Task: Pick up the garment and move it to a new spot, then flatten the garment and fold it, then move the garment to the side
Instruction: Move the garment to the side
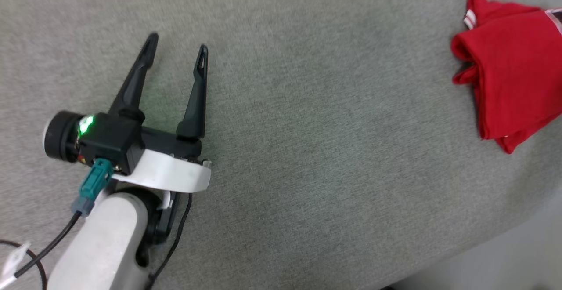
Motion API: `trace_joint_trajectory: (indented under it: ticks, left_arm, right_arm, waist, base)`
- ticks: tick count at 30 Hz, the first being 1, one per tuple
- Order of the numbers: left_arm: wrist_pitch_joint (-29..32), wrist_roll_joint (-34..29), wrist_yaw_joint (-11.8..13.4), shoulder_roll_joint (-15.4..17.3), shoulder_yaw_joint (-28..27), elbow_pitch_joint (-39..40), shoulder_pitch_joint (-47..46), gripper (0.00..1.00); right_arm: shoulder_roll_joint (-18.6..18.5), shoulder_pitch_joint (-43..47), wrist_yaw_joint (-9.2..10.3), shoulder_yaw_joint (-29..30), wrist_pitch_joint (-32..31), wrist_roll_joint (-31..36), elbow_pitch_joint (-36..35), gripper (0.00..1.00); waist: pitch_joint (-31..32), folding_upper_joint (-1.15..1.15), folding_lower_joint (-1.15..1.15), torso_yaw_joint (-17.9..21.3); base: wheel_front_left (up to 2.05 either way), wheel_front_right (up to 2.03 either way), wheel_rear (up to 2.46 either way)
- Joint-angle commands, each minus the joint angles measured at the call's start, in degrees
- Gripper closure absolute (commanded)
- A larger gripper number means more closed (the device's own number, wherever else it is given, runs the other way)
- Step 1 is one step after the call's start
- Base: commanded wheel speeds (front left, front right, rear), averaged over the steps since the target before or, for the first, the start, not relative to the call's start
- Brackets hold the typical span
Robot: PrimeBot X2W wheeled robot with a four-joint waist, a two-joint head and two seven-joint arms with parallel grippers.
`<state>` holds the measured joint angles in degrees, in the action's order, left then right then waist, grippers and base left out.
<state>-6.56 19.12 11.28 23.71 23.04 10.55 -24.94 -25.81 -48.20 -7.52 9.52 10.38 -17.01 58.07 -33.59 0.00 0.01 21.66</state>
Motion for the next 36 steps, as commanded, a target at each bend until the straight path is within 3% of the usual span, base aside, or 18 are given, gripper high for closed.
trace_joint_trajectory:
  ticks: [1,7,17,27,36]
  left_arm:
    - [-0.6,0.3,0.2,-0.2,-0.2,-0.4,0.9,0.00]
    - [-3.8,2.9,1.3,-2.3,-0.4,-3.9,6.3,0.00]
    - [-6.8,6.2,2.9,-5.2,-0.9,-8.5,14.2,0.00]
    - [-8.3,8.2,3.6,-5.1,-5.4,-11.1,20.2,0.00]
    - [-8.6,8.7,1.8,-3.4,-7.7,-12.5,23.7,0.00]
  right_arm:
    - [-0.4,0.8,0.06,0.1,0.6,0.4,0.0,0.00]
    - [0.5,6.7,0.06,-2.3,2.9,0.9,-5.5,0.00]
    - [5.4,23.2,0.05,-5.2,0.1,-2.8,-23.7,0.00]
    - [11.5,34.0,0.05,-9.2,-3.9,-3.1,-42.4,0.00]
    - [15.0,41.6,0.05,-8.6,-7.8,2.0,-54.3,0.00]
  waist:
    - [3.0,0.00,-0.01,-0.5]
    - [11.7,0.00,-0.01,-2.0]
    - [22.0,0.00,-0.01,-8.5]
    - [27.3,0.00,-0.01,-15.0]
    - [30.8,0.00,-0.01,-17.9]
  base:
    - [0.00,0.00,0.00]
    - [0.00,0.00,0.00]
    - [0.00,0.00,0.00]
    - [0.00,0.00,0.00]
    - [0.00,0.00,0.00]
